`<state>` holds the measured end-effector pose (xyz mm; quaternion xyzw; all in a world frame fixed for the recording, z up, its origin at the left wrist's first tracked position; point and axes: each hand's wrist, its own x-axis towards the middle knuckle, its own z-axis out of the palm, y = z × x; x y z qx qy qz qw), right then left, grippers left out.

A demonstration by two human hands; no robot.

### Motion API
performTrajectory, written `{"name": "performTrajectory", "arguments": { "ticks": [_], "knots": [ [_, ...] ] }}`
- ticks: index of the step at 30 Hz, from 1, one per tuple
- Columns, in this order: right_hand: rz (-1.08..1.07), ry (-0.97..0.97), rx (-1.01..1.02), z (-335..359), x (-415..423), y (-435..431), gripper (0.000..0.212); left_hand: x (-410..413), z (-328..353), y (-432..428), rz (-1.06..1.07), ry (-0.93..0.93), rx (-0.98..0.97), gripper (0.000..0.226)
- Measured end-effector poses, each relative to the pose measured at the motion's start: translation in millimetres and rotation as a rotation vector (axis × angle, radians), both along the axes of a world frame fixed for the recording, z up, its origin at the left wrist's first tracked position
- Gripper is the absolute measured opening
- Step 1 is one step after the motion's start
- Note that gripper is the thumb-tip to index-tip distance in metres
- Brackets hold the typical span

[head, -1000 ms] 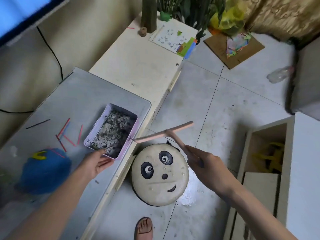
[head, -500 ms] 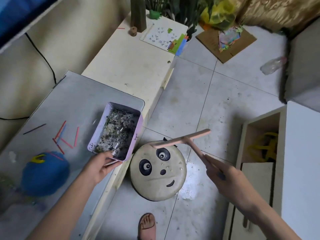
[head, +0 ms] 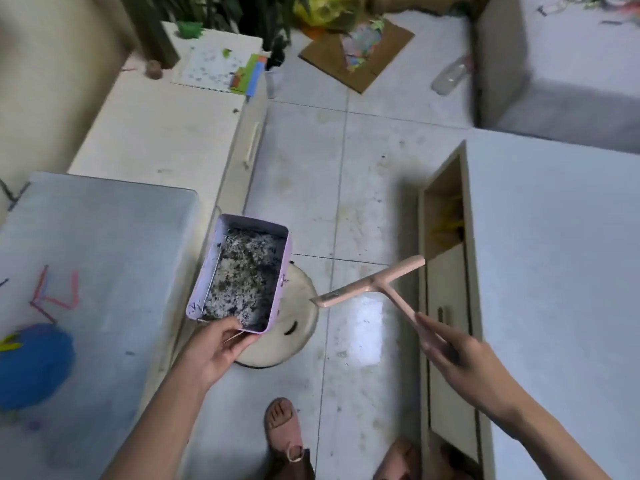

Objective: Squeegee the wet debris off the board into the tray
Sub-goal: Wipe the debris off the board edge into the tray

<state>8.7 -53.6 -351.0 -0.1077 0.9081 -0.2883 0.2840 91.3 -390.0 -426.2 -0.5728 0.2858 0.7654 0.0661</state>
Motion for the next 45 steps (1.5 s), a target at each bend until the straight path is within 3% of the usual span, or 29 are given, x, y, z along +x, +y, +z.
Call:
{"name": "performTrajectory", "arguments": {
  "ticks": [6, 14, 17, 18, 22, 26, 27, 29, 31, 34, 39, 42, 45],
  "knots": [
    [-0.133, -0.043, 0.047, -33.4, 34.3, 124.3, 0.05, -1.7, -20.1, 111.5, -0.031, -0.057, 0.096, 0.023],
    [-0.203, 0.0, 0.184, -62.5, 69.5, 268.4, 0.016, 1.8, -47.8, 255.8, -0.12, -0.044, 0.128, 0.019],
    [-0.194, -0.005, 0.315, -75.0, 85.2, 327.3, 0.019, 4.8, -57.6, 306.0, -0.108, -0.029, 0.198, 0.067],
    [-0.194, -0.017, 0.352, -80.6, 90.7, 348.0, 0.02, 2.6, -56.2, 322.4, -0.139, -0.024, 0.201, 0.071],
    [-0.224, -0.087, 0.452, -97.8, 118.8, 420.0, 0.021, -3.9, -77.3, 360.1, -0.013, -0.113, 0.237, 0.044],
    [-0.283, -0.18, 0.529, -106.7, 162.2, 507.6, 0.019, -14.2, -100.3, 404.8, -0.059, -0.176, 0.226, 0.017],
    [-0.292, -0.203, 0.549, -107.3, 175.2, 526.4, 0.016, -15.5, -104.3, 412.4, -0.07, -0.184, 0.237, 0.015],
    [-0.327, -0.238, 0.568, -109.9, 200.7, 557.5, 0.008, -19.2, -113.0, 426.1, -0.099, -0.164, 0.233, 0.036],
    [-0.342, -0.271, 0.569, -117.8, 214.5, 568.7, 0.003, -24.4, -118.7, 434.2, -0.109, -0.169, 0.198, 0.048],
    [-0.328, -0.29, 0.525, -143.5, 215.2, 560.0, 0.003, -23.1, -139.9, 443.6, -0.104, -0.189, 0.14, 0.018],
    [-0.303, -0.168, 0.358, -174.6, 177.4, 524.1, 0.016, -24.0, -159.0, 456.2, -0.176, -0.215, 0.09, 0.028],
    [-0.282, -0.121, 0.345, -169.3, 171.0, 540.6, 0.017, -25.5, -174.1, 464.8, -0.165, -0.262, 0.052, 0.02],
    [-0.337, -0.152, 0.413, -144.0, 175.1, 586.0, 0.018, -28.2, -178.1, 463.7, -0.165, -0.267, 0.037, 0.045]
  ]
}}
